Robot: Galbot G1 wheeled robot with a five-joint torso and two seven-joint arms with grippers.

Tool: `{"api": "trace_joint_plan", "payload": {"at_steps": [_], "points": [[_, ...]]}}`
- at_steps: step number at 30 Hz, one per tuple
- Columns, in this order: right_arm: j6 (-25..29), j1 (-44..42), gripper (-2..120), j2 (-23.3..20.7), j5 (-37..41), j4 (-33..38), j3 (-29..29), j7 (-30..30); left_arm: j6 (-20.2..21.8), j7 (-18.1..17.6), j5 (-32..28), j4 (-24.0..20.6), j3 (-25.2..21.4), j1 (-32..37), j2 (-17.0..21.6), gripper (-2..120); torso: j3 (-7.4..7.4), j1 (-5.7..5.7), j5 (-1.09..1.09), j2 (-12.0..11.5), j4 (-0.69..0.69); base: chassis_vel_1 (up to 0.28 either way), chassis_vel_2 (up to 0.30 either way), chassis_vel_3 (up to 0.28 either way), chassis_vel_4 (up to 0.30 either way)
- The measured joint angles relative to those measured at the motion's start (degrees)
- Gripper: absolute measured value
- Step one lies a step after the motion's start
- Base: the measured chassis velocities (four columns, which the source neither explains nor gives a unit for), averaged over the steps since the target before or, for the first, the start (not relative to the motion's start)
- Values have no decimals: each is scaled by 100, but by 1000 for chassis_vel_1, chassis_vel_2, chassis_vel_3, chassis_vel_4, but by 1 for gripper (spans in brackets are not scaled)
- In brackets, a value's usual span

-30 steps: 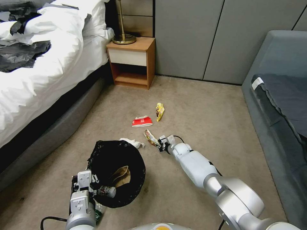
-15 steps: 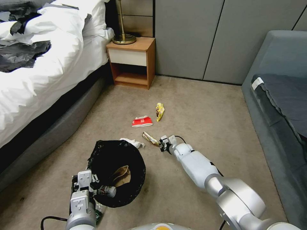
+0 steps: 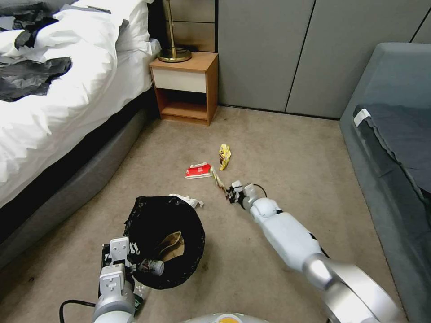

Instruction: Pick up the trash bin, then pick up the garbage from the floor and place it into the trash bin.

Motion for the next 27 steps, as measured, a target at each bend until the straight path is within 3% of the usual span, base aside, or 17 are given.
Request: {"api": "trace_joint_plan", "payload": {"at_steps": [2,3,5,12,15,16,19,27], "points": [[112,-251,0,-277,216,951,117,9,45,0,-67,37,1,-71,51,2,0,0,0,0,0,0,0,0,0],[112,-251,0,-277,216,951,117,9,45,0,-67,37,1,-71,51,2,0,0,0,0,0,0,0,0,0],[408,-533,0,-589,445,1968,232,-121,76,0,-130,79,-1,-126,120,2,0,0,-1,0,1,0,0,0,0],[966,-1114,0,-1126,694,3286,344,-624,114,0,-194,148,-1,-198,199,2,0,0,2,0,1,0,0,0,0],[1082,-1582,0,-1707,871,4398,329,-906,132,0,-230,181,-2,-240,235,2,0,0,0,0,-1,0,0,0,0],[1082,-1582,0,-1707,871,4398,329,-906,132,0,-230,181,-2,-240,235,2,0,0,0,0,-1,0,0,0,0],[1141,-1983,0,-2181,889,5271,210,-1063,143,3,-247,192,9,-271,248,2,0,0,0,0,0,0,0,0,0],[1234,-2640,0,-2550,686,5917,-56,-1127,144,5,-246,191,25,-260,243,2,0,0,0,0,1,0,0,0,0]]}}
